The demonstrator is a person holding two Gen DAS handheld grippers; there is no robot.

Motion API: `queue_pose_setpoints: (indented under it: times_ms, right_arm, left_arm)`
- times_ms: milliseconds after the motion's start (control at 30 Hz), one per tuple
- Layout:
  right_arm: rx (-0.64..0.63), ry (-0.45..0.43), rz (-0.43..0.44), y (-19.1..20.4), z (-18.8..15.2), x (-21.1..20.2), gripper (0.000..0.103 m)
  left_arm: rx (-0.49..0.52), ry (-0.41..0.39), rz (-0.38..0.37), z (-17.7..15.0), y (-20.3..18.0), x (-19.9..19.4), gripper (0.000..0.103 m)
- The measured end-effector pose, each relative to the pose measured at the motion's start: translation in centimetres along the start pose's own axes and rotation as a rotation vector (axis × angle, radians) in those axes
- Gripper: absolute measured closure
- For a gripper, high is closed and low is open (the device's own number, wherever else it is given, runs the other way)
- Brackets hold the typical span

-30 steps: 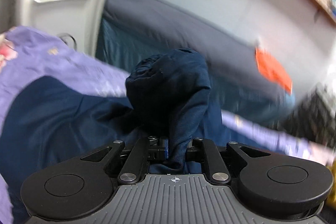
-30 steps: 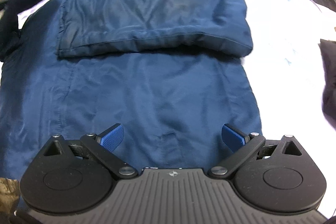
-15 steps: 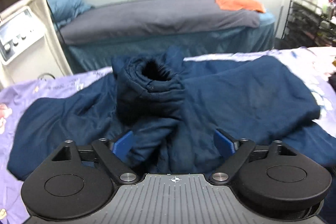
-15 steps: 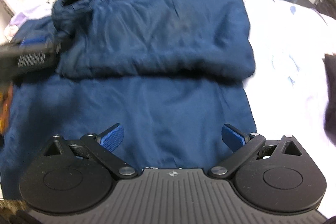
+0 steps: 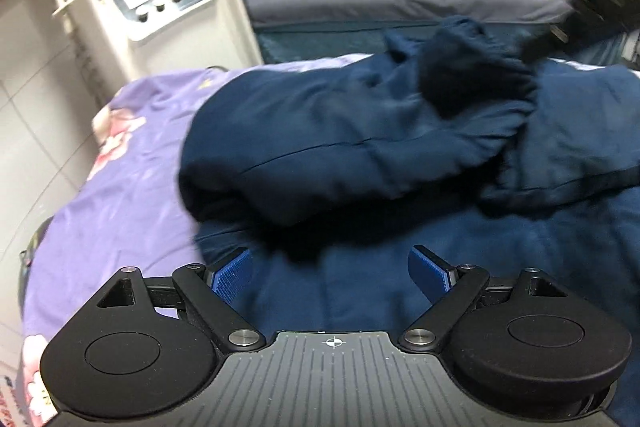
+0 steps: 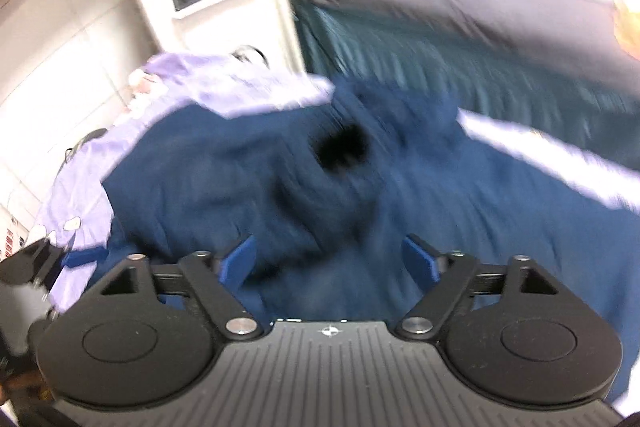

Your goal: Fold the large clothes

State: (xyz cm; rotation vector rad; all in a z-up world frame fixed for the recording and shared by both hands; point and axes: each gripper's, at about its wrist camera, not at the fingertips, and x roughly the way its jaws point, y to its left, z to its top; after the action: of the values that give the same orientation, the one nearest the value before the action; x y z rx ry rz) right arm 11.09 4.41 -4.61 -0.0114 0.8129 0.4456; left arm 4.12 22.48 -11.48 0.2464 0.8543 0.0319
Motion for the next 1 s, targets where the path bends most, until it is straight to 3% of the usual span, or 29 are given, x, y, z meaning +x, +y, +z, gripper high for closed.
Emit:
queue_pose_setpoints:
  times_ms: [100,200,233,267,433,500,567,700,767,867,933,1000]
  right_arm:
    - [-0.08,-0.02,-0.061,1.4,1.4,2.9,0.033]
    - [-0.08,0.063,-0.096,1.3,1.3,5.7,0.049]
    - [-0.076,0.101,-0.097,1.1,1.1,6.4,0.068]
    - [-0.06,0.138,-0.095,0.7,0.9,6.8,0.075]
    - [0.066,0.064,0.022,-0.5,2.2,3.7,0.078]
    - [0.094,0.016,0.091,-0.5,3.7,2.2,0.079]
    - [0.108,-0.033,0.146,-0.2,5.3,1.2,0.08]
    - [0.147,-0.115,0.213,-0.1,8.2,-0.7,0.081]
    - [0.175,-0.14,0.239,-0.3,9.2,-1.5,0.081]
    - [0.187,-0.181,0.243,-0.8,10.5,-2.9,0.081]
    - [0.188,-0.198,0.196,-1.2,10.7,-3.6,0.082]
    - [0.198,-0.179,0.157,-2.1,10.6,-3.4,0.082]
  left_arm:
    - [-0.036,0.013,0.015,0.0,0.9,0.7,0.0]
    - [-0.071,0.021,0.016,0.2,1.2,1.9,0.0]
    - [-0.079,0.025,0.019,0.3,1.3,2.3,0.0]
    - [-0.09,0.026,0.021,0.5,1.4,2.6,0.0]
    - [-0.113,-0.084,-0.015,0.8,1.6,1.2,0.0]
    - [-0.07,-0.145,-0.062,0.4,0.8,0.0,0.0]
    - [0.001,-0.187,-0.159,0.0,-0.5,-0.9,0.0]
    - [0.161,-0.175,-0.32,-0.1,-3.9,-0.5,0.0]
    - [0.173,-0.139,-0.361,0.4,-4.7,1.0,0.0]
    - [0.153,-0.094,-0.332,1.3,-4.2,4.6,0.0]
    - [0.125,-0.047,-0.234,1.9,-2.7,7.0,0.0]
    - [0.022,-0.017,-0.133,2.1,0.6,8.3,0.0]
